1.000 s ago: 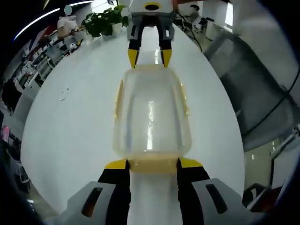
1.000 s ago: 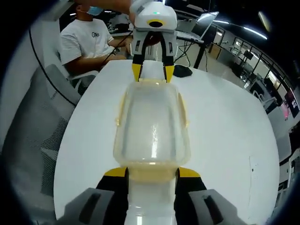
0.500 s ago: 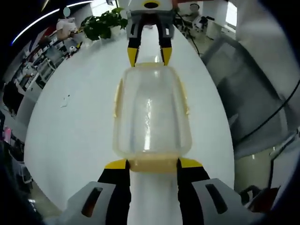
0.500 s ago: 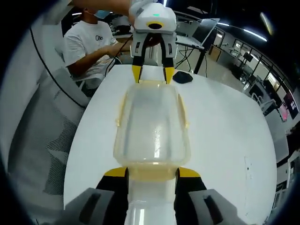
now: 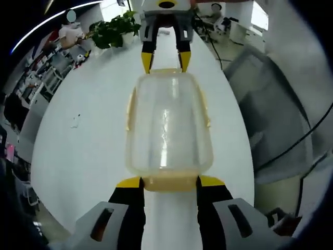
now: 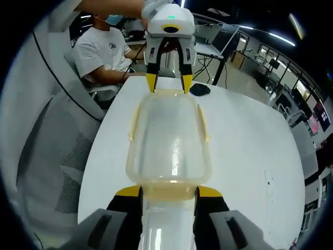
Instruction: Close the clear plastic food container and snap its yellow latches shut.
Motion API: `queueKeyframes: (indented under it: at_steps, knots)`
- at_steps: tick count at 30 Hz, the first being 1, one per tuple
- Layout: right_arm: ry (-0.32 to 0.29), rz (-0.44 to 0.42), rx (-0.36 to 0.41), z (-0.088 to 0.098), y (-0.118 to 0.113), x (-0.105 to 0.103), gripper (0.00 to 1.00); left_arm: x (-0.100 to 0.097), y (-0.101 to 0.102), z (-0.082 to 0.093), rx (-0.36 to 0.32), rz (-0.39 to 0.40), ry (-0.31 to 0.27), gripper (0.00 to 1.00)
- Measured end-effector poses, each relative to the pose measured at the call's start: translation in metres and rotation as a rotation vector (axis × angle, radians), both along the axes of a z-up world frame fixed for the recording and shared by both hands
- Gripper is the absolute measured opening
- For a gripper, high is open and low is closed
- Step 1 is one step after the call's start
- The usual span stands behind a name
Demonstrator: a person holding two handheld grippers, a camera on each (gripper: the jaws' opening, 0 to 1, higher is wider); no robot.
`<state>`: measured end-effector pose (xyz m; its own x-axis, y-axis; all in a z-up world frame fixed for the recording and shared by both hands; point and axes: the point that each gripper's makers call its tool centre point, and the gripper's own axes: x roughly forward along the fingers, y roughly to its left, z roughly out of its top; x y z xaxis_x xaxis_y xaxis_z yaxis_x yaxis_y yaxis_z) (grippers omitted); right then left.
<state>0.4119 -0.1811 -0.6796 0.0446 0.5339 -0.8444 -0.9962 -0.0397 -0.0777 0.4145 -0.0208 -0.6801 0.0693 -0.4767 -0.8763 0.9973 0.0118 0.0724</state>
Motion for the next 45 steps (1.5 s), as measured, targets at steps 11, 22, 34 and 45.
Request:
queueKeyframes:
  at_steps: [11,22,34,45]
  knots:
    - [-0.011,-0.028,-0.001,0.007,-0.034,0.0,0.36,0.005,-0.033,0.009,0.004,-0.015,-0.014,0.36]
    - [0.0,-0.051,0.001,0.007,-0.065,0.002,0.36,0.01,-0.064,0.01,0.005,-0.04,-0.007,0.36]
    - [0.006,-0.063,-0.003,0.002,-0.09,0.002,0.36,0.012,-0.091,0.004,0.008,-0.057,-0.003,0.36]
    - [-0.001,-0.068,-0.003,0.001,-0.108,0.004,0.36,0.017,-0.108,0.003,0.012,-0.061,-0.009,0.36]
